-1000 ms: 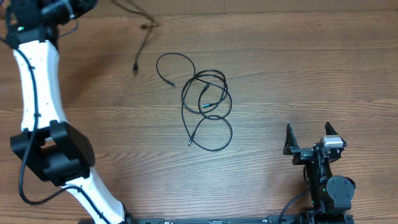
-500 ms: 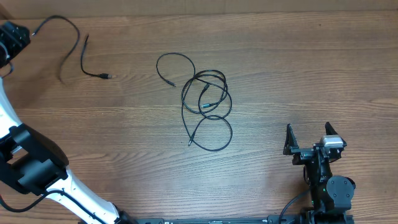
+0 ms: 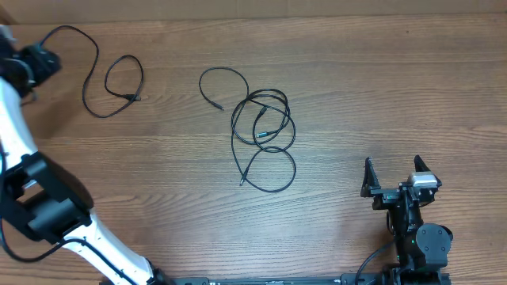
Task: Untangle cables
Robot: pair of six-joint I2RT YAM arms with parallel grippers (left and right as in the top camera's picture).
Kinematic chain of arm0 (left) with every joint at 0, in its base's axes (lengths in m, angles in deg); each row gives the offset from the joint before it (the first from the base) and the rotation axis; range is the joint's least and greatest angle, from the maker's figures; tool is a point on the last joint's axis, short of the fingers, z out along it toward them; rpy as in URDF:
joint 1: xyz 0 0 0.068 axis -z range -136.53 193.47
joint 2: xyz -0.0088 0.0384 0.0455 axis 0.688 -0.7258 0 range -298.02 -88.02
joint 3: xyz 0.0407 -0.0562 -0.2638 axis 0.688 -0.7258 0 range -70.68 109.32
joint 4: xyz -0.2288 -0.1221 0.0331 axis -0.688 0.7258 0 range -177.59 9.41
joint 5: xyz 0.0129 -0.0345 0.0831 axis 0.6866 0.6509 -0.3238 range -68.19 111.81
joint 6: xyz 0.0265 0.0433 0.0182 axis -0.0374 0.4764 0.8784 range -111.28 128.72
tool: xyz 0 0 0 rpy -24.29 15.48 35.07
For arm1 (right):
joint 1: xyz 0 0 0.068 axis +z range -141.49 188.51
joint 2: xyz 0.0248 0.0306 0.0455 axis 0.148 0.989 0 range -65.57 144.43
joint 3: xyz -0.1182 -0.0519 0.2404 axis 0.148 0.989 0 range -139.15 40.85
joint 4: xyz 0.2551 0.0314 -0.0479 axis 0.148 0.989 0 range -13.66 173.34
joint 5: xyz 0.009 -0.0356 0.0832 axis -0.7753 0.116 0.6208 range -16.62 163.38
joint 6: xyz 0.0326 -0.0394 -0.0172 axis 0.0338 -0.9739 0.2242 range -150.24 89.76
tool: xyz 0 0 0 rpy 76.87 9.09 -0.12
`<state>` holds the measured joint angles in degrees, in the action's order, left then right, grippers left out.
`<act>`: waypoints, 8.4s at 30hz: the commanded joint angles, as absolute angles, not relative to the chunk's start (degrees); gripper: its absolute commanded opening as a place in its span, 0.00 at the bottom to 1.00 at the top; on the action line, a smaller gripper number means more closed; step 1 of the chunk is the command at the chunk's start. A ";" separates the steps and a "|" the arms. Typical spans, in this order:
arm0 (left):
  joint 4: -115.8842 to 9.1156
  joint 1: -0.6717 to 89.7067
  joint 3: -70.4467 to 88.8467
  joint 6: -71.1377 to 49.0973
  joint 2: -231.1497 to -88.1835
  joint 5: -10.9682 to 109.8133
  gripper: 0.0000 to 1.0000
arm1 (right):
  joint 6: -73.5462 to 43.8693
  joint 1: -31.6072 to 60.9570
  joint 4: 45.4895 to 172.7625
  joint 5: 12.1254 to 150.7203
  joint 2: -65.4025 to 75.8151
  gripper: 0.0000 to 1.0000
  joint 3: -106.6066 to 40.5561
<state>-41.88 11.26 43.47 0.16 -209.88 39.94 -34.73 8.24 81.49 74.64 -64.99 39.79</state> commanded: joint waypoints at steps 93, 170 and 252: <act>-59.32 25.03 29.55 -14.40 -217.07 31.46 0.73 | -34.58 8.50 81.18 74.53 -65.40 1.00 40.38; -48.96 22.91 28.37 -9.00 -218.71 27.02 0.04 | -34.58 8.50 81.16 74.53 -65.40 1.00 40.38; -25.99 60.66 28.41 -11.73 -204.48 24.79 0.95 | -34.58 8.50 81.18 74.53 -65.40 1.00 40.38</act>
